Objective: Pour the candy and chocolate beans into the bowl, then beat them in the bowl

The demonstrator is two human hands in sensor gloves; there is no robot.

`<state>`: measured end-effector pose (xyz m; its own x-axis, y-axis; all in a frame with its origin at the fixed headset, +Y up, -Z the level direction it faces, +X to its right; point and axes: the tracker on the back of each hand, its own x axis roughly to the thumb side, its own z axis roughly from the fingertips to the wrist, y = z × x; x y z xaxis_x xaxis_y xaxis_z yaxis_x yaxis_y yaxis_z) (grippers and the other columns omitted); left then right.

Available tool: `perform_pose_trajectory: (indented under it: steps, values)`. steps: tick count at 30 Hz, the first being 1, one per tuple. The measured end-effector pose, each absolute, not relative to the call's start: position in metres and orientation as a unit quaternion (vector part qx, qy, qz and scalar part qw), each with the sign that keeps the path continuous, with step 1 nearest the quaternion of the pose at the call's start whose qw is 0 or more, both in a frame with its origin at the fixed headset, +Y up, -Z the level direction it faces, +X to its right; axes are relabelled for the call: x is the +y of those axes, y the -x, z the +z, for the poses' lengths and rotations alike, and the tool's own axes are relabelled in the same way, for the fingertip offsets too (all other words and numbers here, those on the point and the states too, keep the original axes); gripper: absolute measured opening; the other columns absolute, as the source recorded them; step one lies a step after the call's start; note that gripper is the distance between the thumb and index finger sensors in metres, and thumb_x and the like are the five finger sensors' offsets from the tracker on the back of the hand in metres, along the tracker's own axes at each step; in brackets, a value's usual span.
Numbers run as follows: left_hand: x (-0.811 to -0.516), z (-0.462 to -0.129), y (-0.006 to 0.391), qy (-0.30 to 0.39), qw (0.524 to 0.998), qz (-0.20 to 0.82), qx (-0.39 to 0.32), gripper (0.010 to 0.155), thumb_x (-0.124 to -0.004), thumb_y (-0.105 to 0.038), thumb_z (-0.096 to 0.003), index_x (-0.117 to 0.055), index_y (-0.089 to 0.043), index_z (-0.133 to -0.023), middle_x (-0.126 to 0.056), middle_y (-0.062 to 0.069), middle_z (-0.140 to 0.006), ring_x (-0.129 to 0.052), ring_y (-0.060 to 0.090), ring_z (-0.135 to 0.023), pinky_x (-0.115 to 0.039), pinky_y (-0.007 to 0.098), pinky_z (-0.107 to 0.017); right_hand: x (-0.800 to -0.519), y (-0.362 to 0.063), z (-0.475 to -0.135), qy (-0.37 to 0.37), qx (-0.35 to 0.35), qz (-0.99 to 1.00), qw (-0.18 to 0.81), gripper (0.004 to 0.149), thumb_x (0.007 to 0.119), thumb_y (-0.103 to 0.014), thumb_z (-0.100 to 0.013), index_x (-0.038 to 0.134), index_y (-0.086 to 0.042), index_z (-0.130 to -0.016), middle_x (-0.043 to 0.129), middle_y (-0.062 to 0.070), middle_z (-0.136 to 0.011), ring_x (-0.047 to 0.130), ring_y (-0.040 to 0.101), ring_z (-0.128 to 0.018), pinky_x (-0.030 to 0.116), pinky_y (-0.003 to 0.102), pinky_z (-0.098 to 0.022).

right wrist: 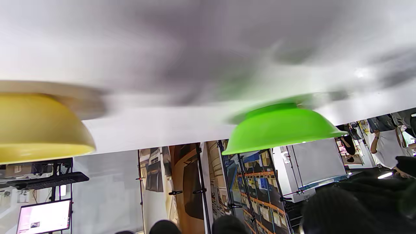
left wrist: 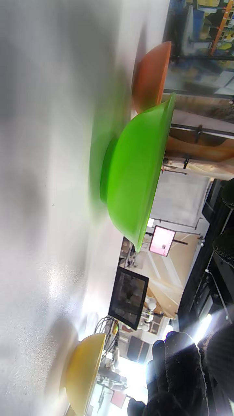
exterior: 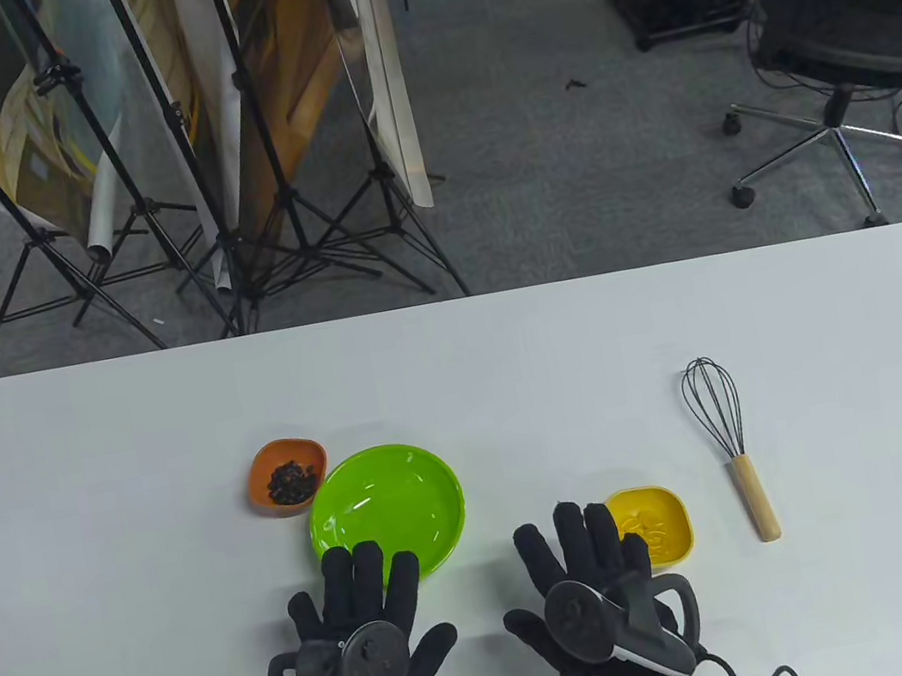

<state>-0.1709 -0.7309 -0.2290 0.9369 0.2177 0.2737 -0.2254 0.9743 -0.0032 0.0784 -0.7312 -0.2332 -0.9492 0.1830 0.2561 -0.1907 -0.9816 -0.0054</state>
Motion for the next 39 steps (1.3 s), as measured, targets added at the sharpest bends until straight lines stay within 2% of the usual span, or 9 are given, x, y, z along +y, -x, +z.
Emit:
perform_pose_trajectory:
  steps: [15,18,22,25,28,30,33,39]
  values:
    - [-0.731,-0.234,0.173,-0.022,0.984,0.120,-0.126,0.085,-0.062,-0.069,-0.0422,-0.036,-0.029,-0.112,-0.026,0.015,-0.120,-0.019,0.050,-0.111,-0.031,0.083,-0.066,-0.732,-0.081,-0.237,-0.121,-0.013,0.988,0.100,0.084,0.067,-0.065,-0.048,0.033,-0.025,-0.113,0.024,0.029,-0.114,0.023,0.058,-0.100,0.035,0.081,-0.061]
    - [-0.729,-0.237,0.177,-0.035,0.987,0.115,-0.110,0.085,-0.063,-0.069,-0.0423,-0.037,-0.028,-0.112,-0.027,0.014,-0.120,-0.024,0.049,-0.111,-0.035,0.078,-0.071,-0.731,-0.083,-0.237,-0.117,-0.016,0.988,0.103,0.084,0.067,-0.065,-0.048,0.033,-0.025,-0.113,0.024,0.029,-0.114,0.023,0.058,-0.100,0.035,0.081,-0.061]
    - [-0.723,-0.248,0.196,-0.083,0.988,0.119,-0.046,0.086,-0.066,-0.067,-0.0424,-0.041,-0.023,-0.111,-0.038,0.015,-0.119,-0.040,0.050,-0.109,-0.054,0.066,-0.073,-0.730,-0.085,-0.237,-0.115,-0.019,0.987,0.106,0.084,0.067,-0.064,-0.048,0.034,-0.024,-0.113,0.024,0.029,-0.114,0.024,0.058,-0.100,0.035,0.081,-0.061]
    - [-0.717,-0.259,0.212,-0.113,0.988,0.108,0.015,0.086,-0.069,-0.067,-0.0415,-0.049,-0.016,-0.108,-0.056,0.020,-0.113,-0.067,0.052,-0.099,-0.074,0.057,-0.064,-0.730,-0.085,-0.237,-0.116,-0.019,0.987,0.110,0.084,0.067,-0.064,-0.048,0.034,-0.024,-0.113,0.024,0.029,-0.114,0.024,0.058,-0.100,0.035,0.081,-0.061]
    - [-0.716,-0.275,0.228,-0.101,0.987,0.098,0.079,0.085,-0.071,-0.068,-0.0402,-0.060,-0.011,-0.103,-0.075,0.023,-0.100,-0.095,0.050,-0.077,-0.091,0.048,-0.047,-0.731,-0.085,-0.237,-0.116,-0.019,0.987,0.113,0.084,0.067,-0.064,-0.048,0.034,-0.024,-0.113,0.024,0.029,-0.114,0.024,0.058,-0.100,0.035,0.081,-0.061]
    - [-0.720,-0.286,0.238,-0.075,0.986,0.096,0.115,0.084,-0.071,-0.069,-0.0396,-0.068,-0.009,-0.098,-0.087,0.023,-0.088,-0.106,0.044,-0.060,-0.097,0.040,-0.035,-0.731,-0.085,-0.237,-0.117,-0.019,0.986,0.113,0.084,0.067,-0.064,-0.048,0.034,-0.024,-0.113,0.025,0.029,-0.114,0.025,0.058,-0.100,0.035,0.081,-0.061]
    - [-0.742,-0.306,0.258,0.022,0.971,0.167,0.169,0.081,-0.072,-0.069,-0.0393,-0.077,-0.007,-0.090,-0.099,0.021,-0.072,-0.113,0.036,-0.040,-0.099,0.033,-0.020,-0.731,-0.086,-0.237,-0.118,-0.020,0.986,0.115,0.084,0.067,-0.064,-0.048,0.034,-0.024,-0.113,0.025,0.029,-0.114,0.025,0.058,-0.100,0.035,0.082,-0.060]
    - [-0.775,-0.323,0.271,0.111,0.926,0.294,0.207,0.076,-0.072,-0.070,-0.0395,-0.076,-0.010,-0.086,-0.107,0.008,-0.050,-0.112,0.024,-0.018,-0.094,0.026,-0.003,-0.730,-0.089,-0.237,-0.115,-0.023,0.986,0.119,0.084,0.067,-0.064,-0.048,0.034,-0.024,-0.113,0.025,0.029,-0.114,0.025,0.059,-0.100,0.036,0.081,-0.060]
